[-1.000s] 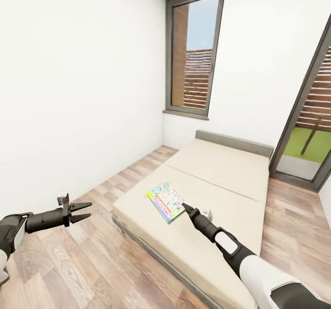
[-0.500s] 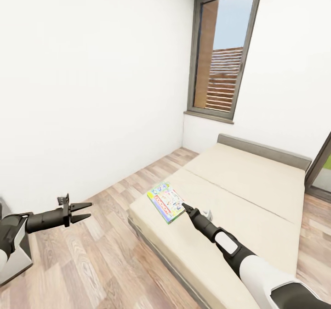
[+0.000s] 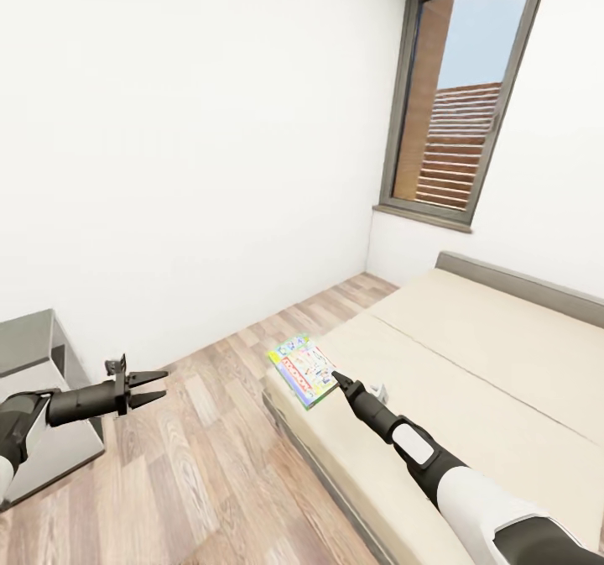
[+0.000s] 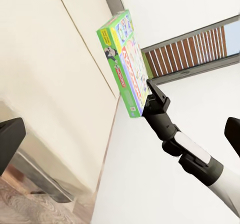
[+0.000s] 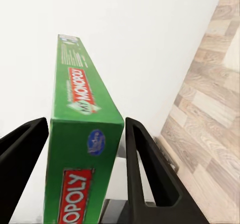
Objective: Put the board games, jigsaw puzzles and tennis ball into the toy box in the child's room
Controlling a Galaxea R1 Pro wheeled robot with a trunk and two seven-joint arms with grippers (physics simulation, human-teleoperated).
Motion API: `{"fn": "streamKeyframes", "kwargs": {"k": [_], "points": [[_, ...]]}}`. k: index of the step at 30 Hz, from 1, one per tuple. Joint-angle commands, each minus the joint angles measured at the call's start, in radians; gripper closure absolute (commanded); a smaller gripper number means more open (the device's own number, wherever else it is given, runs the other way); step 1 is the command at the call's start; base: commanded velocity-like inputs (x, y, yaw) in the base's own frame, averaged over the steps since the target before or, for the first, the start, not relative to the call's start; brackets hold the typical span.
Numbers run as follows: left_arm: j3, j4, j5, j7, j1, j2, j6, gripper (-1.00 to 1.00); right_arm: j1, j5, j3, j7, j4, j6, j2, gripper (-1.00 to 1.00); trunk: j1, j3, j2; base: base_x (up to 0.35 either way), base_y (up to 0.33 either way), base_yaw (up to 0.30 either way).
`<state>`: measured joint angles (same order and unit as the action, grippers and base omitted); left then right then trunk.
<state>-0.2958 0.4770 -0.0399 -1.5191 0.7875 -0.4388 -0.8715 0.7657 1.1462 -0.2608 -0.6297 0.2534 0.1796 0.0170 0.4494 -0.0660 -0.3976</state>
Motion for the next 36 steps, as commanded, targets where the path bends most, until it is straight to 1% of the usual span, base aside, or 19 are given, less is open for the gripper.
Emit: {"fn": "streamKeyframes", "kwargs": {"k": [1,25,36], "points": [[-0.002,0.000,-0.004,-0.006,0.001,0.000,-0.011,-1.00,0.001,0.012,-0.001,-0.002,0.000,0.007,0.000,1.00,0.001,-0.002,-0.002,0.000,0.000,0.288],[-0.003,0.000,-0.005,-0.003,0.001,0.001,-0.011,-1.00,0.001,0.012,-0.001,-0.002,0.000,0.007,0.000,1.00,0.001,-0.002,-0.002,0.002,0.000,0.288],[-0.004,0.000,-0.005,0.018,0.001,0.002,-0.011,-1.00,0.001,0.012,-0.001,-0.002,0.000,0.007,0.000,1.00,0.001,-0.002,-0.002,0.151,0.000,0.288]]}}
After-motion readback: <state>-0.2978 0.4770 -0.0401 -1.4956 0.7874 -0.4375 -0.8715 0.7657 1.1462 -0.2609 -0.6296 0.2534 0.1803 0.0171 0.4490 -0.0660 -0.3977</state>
